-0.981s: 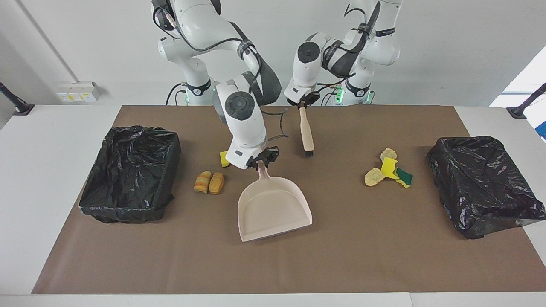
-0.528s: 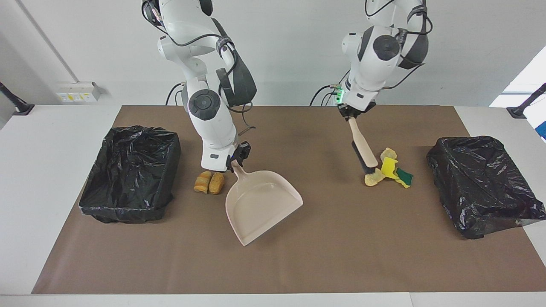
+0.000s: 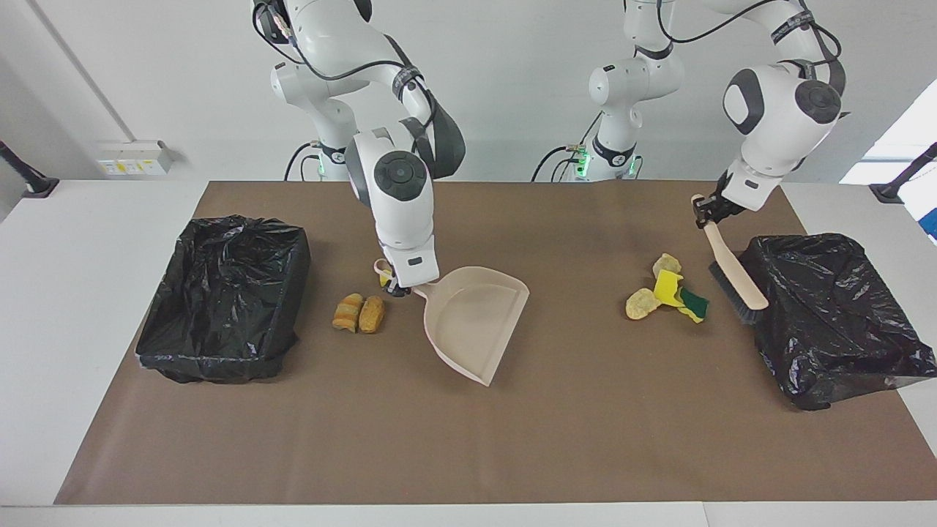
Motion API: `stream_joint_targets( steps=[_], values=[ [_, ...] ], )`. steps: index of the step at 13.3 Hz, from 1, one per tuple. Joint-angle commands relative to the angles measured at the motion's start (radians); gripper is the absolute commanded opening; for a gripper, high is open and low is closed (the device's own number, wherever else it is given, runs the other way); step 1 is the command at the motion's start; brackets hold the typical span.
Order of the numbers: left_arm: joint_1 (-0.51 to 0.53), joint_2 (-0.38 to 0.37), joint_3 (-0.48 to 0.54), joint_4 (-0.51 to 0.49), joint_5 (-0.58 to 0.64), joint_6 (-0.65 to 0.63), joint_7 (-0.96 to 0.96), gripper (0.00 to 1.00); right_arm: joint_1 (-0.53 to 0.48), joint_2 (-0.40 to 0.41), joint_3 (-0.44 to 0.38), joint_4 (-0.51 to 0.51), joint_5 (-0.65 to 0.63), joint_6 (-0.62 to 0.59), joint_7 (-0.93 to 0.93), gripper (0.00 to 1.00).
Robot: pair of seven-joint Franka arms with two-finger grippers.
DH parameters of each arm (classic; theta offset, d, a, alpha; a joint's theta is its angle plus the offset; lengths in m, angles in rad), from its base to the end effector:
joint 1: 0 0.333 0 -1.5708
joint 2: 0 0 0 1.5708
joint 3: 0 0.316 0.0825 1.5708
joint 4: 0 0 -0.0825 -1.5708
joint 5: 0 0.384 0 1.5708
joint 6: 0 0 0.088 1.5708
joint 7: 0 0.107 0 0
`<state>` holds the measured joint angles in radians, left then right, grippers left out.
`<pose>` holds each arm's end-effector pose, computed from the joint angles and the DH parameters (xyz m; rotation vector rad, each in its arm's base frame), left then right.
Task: Sweep and dump trash in bin
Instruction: 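Slide the dustpan toward the sponge pile while the left gripper grasps the brush, then sweep the bread and sponge into the dustpan with the left gripper's brush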
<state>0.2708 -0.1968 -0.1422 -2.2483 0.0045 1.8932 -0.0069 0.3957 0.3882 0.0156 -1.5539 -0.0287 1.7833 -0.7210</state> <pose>0.4643 0.0588 0.4341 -3.1021 -0.2154 0.2523 0.6007 0.2580 0.4123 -2.6338 -1.6880 0.2510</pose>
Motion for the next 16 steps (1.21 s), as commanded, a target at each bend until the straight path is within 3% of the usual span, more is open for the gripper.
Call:
stream_joint_targets(
  steps=[1, 6, 9, 12, 16],
  values=[
    [0.033, 0.027, -0.019, -0.069, 0.028, 0.058, 0.007, 0.0, 0.029, -0.025, 0.009, -0.046, -0.022, 0.014, -0.15, 0.0],
    [-0.01, 0.017, -0.022, -0.177, 0.029, 0.08, -0.024, 0.0, 0.137, -0.002, 0.007, -0.077, -0.111, 0.057, -0.15, 0.0],
    [-0.154, 0.019, -0.024, -0.189, 0.029, 0.07, -0.169, 0.0, 0.158, 0.0, 0.007, -0.104, -0.111, 0.082, -0.121, 0.0],
    [-0.287, 0.03, -0.025, -0.186, 0.002, 0.075, -0.182, 0.0, 0.164, 0.0, 0.007, -0.152, -0.111, 0.149, -0.097, 0.0],
    [-0.453, 0.033, -0.025, -0.182, -0.147, 0.092, -0.182, 0.0, 0.163, -0.003, 0.007, -0.166, -0.105, 0.16, -0.075, 0.0]
  ],
)
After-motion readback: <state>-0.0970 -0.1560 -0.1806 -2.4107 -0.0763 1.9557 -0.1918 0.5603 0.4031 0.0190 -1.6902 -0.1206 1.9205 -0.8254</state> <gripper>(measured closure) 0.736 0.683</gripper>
